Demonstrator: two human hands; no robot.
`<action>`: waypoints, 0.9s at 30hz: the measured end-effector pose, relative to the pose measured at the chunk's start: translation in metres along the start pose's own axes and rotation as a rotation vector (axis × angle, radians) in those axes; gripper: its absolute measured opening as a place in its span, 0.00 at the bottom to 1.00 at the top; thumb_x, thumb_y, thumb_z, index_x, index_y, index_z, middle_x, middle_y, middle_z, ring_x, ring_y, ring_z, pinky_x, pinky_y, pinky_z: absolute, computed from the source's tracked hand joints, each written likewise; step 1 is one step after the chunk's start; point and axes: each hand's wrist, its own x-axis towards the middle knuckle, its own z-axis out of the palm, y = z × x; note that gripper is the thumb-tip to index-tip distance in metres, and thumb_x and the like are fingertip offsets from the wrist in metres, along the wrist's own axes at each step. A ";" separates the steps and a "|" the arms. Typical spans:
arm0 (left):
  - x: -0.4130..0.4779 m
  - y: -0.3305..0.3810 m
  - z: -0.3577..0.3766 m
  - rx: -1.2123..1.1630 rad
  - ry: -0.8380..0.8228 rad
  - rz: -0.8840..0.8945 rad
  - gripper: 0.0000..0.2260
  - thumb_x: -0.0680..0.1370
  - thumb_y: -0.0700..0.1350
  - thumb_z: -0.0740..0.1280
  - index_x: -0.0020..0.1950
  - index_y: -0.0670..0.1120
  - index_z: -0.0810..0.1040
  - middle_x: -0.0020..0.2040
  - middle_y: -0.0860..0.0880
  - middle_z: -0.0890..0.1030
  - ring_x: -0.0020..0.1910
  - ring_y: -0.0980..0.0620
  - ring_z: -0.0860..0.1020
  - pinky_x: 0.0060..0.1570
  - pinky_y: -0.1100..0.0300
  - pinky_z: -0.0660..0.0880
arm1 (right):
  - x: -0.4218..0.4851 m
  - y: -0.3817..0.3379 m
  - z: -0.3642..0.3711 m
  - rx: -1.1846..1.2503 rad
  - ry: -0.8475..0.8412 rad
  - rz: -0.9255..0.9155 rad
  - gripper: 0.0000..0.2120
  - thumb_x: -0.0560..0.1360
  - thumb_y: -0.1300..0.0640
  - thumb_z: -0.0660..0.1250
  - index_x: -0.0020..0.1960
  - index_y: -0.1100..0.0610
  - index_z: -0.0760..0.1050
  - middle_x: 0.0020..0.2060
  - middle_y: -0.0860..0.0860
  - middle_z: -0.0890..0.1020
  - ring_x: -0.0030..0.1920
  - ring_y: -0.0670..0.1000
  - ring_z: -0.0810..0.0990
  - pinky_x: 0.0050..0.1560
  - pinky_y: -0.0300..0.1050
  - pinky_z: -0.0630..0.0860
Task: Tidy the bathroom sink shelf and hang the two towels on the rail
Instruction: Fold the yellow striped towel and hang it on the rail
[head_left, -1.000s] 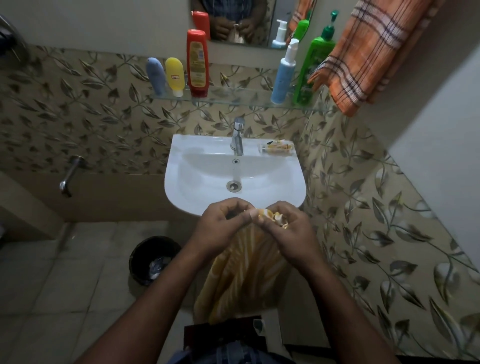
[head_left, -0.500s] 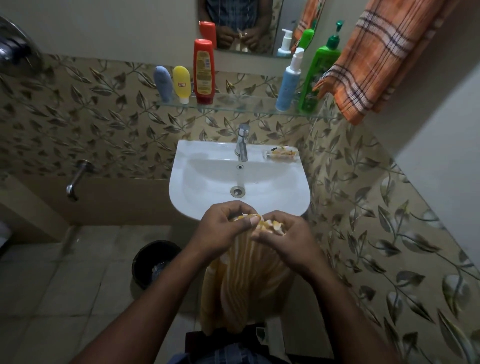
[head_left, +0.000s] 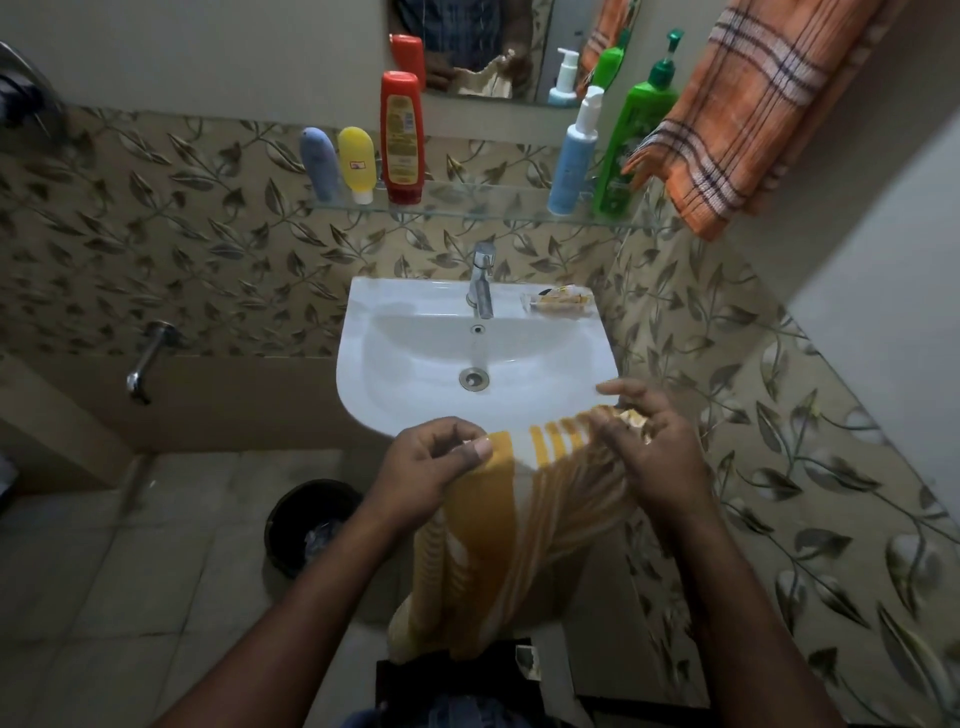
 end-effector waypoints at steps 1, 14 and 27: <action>0.000 0.003 0.002 0.005 0.007 0.010 0.04 0.80 0.40 0.73 0.46 0.44 0.85 0.40 0.52 0.85 0.40 0.57 0.82 0.41 0.61 0.77 | -0.005 0.000 0.005 -0.045 -0.070 0.019 0.12 0.75 0.57 0.78 0.56 0.45 0.84 0.50 0.53 0.84 0.46 0.48 0.85 0.47 0.46 0.82; -0.005 0.001 0.007 -0.002 -0.234 -0.047 0.09 0.76 0.50 0.74 0.46 0.45 0.84 0.41 0.47 0.84 0.42 0.51 0.81 0.47 0.54 0.77 | -0.014 0.001 0.011 0.040 -0.016 -0.039 0.05 0.75 0.60 0.78 0.48 0.61 0.84 0.48 0.53 0.87 0.48 0.48 0.85 0.49 0.44 0.80; -0.003 0.018 0.024 0.129 -0.131 0.092 0.06 0.75 0.49 0.75 0.46 0.46 0.86 0.44 0.49 0.87 0.45 0.51 0.85 0.49 0.52 0.81 | -0.036 -0.004 0.033 -0.206 -0.345 -0.021 0.18 0.67 0.37 0.77 0.45 0.50 0.85 0.38 0.49 0.85 0.39 0.53 0.83 0.41 0.57 0.79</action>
